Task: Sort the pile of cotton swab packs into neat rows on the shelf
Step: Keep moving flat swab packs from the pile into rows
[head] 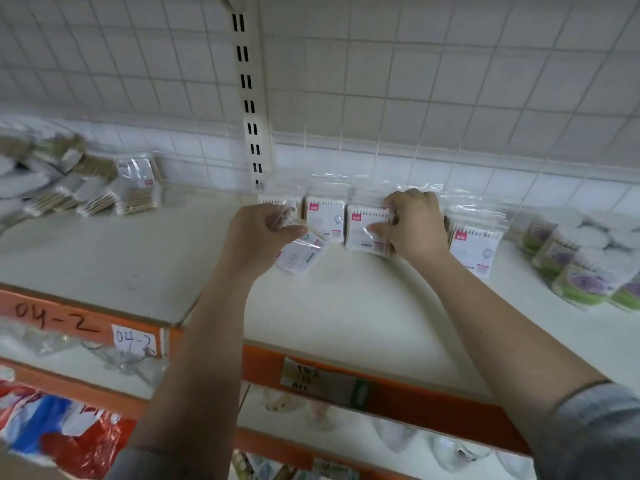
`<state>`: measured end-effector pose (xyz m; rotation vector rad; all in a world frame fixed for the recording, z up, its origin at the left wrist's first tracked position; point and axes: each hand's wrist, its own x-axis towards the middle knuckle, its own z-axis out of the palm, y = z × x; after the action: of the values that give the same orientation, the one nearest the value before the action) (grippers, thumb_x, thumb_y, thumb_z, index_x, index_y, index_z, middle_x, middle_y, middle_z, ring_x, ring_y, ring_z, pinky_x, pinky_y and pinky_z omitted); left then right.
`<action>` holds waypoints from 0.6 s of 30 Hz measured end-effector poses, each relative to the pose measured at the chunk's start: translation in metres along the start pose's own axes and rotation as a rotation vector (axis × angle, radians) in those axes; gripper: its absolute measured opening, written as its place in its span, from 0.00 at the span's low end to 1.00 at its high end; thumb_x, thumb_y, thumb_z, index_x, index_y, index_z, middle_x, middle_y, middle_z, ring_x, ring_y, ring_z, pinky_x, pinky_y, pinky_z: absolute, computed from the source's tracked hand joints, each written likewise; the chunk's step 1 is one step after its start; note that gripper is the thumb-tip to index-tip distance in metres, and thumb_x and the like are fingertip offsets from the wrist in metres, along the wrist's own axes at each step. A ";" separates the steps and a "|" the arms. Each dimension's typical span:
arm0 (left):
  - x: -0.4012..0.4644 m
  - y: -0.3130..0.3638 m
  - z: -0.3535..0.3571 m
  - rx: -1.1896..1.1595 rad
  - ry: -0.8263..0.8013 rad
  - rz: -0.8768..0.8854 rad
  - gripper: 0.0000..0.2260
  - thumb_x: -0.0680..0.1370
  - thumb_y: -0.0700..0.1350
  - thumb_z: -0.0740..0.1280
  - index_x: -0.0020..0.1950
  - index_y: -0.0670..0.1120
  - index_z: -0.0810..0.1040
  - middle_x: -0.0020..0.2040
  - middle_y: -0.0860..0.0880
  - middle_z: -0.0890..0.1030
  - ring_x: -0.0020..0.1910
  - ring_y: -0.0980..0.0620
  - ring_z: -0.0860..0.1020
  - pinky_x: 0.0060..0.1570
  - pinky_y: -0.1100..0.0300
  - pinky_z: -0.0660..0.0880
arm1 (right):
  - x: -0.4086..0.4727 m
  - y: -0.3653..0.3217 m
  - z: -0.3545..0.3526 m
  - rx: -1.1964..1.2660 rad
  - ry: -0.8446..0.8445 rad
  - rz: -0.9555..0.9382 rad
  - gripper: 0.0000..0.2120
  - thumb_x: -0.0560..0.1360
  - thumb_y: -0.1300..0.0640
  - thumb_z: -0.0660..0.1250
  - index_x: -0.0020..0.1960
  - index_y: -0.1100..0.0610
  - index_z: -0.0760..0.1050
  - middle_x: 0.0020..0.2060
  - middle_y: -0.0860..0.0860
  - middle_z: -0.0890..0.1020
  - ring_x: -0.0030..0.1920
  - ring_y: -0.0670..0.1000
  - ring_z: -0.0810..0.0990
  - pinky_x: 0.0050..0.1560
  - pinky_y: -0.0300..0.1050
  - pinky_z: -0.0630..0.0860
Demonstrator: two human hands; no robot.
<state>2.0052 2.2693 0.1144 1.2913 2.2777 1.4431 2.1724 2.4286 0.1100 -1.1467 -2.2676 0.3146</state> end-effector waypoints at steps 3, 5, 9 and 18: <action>0.001 0.000 0.000 0.092 -0.057 0.025 0.10 0.70 0.46 0.72 0.39 0.40 0.77 0.32 0.45 0.67 0.33 0.51 0.67 0.31 0.60 0.61 | -0.001 0.004 0.003 -0.027 0.007 0.006 0.23 0.68 0.51 0.74 0.61 0.56 0.76 0.55 0.52 0.77 0.59 0.56 0.67 0.46 0.39 0.57; 0.002 0.002 0.000 0.144 -0.091 0.039 0.09 0.73 0.41 0.70 0.39 0.36 0.77 0.29 0.47 0.66 0.30 0.51 0.65 0.27 0.64 0.59 | -0.001 0.004 0.004 -0.024 0.010 0.001 0.24 0.68 0.51 0.74 0.62 0.56 0.75 0.55 0.53 0.77 0.58 0.56 0.67 0.48 0.40 0.59; 0.009 0.013 -0.001 0.213 -0.169 0.126 0.03 0.73 0.39 0.71 0.46 0.43 0.80 0.36 0.47 0.78 0.35 0.52 0.71 0.33 0.62 0.63 | -0.007 0.005 0.003 0.081 0.025 0.001 0.26 0.69 0.54 0.74 0.65 0.56 0.72 0.60 0.53 0.75 0.63 0.55 0.66 0.56 0.39 0.61; 0.047 0.032 0.028 0.280 -0.273 0.218 0.17 0.67 0.42 0.77 0.53 0.42 0.80 0.49 0.48 0.78 0.46 0.54 0.74 0.42 0.63 0.68 | -0.038 0.015 -0.028 0.075 0.013 0.077 0.15 0.73 0.61 0.66 0.60 0.58 0.76 0.56 0.55 0.79 0.56 0.55 0.76 0.50 0.42 0.68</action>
<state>2.0093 2.3273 0.1396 1.7441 2.2656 0.9462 2.2168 2.4065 0.1117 -1.1953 -2.1858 0.4174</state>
